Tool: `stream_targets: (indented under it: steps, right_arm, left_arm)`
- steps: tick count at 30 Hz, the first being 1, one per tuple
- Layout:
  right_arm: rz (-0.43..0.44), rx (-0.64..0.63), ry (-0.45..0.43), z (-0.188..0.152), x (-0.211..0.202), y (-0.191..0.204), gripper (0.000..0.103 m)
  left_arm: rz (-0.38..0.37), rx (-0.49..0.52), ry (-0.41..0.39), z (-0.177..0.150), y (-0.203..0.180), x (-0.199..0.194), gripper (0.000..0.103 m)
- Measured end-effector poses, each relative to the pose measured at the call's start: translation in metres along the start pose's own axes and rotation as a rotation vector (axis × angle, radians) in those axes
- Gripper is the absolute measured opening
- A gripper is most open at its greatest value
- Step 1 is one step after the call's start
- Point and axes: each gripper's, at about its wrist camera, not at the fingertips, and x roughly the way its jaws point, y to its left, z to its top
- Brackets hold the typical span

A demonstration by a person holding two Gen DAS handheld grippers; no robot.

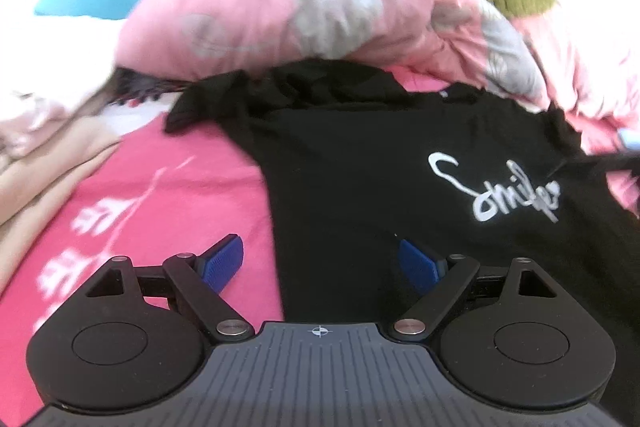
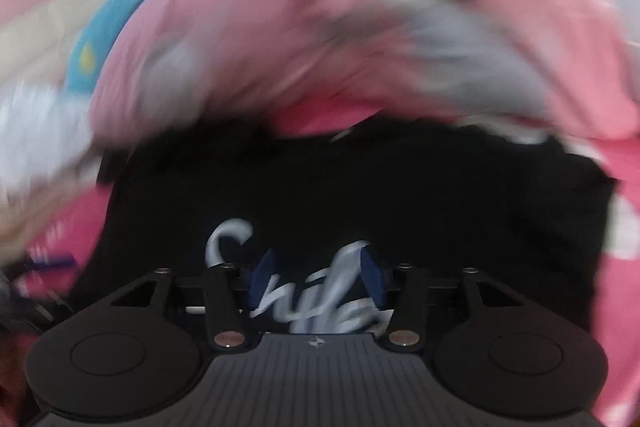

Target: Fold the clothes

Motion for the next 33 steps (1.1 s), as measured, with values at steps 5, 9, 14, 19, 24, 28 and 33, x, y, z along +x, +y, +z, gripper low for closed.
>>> stream_targets:
  steps: [5, 9, 14, 19, 24, 28, 33]
  right_arm:
    - [-0.078, -0.118, -0.036, -0.034, 0.047, 0.039, 0.079]
    - [-0.038, -0.061, -0.085, -0.039, 0.047, 0.032, 0.098]
    - [0.014, -0.069, -0.058, -0.038, 0.050, 0.031, 0.103]
    - [-0.003, -0.088, -0.056, -0.040, 0.051, 0.034, 0.103]
    - [-0.006, -0.094, -0.057, -0.041, 0.053, 0.035, 0.103]
    - [-0.008, -0.095, -0.058, -0.041, 0.053, 0.035, 0.103]
    - [-0.010, -0.096, -0.059, -0.041, 0.053, 0.036, 0.103]
  left_arm:
    - [0.030, -0.048, 0.001, 0.003, 0.001, -0.032, 0.090]
    - [0.025, -0.082, -0.023, 0.000, 0.004, -0.057, 0.092]
    - [0.063, -0.108, -0.016, -0.006, 0.007, -0.071, 0.092]
    - [0.099, -0.129, -0.010, -0.014, 0.015, -0.088, 0.092]
    - [0.130, -0.178, -0.016, -0.021, 0.025, -0.110, 0.093]
    - [0.160, -0.229, -0.033, -0.029, 0.039, -0.133, 0.094]
    - [0.199, -0.291, -0.066, -0.042, 0.063, -0.155, 0.096]
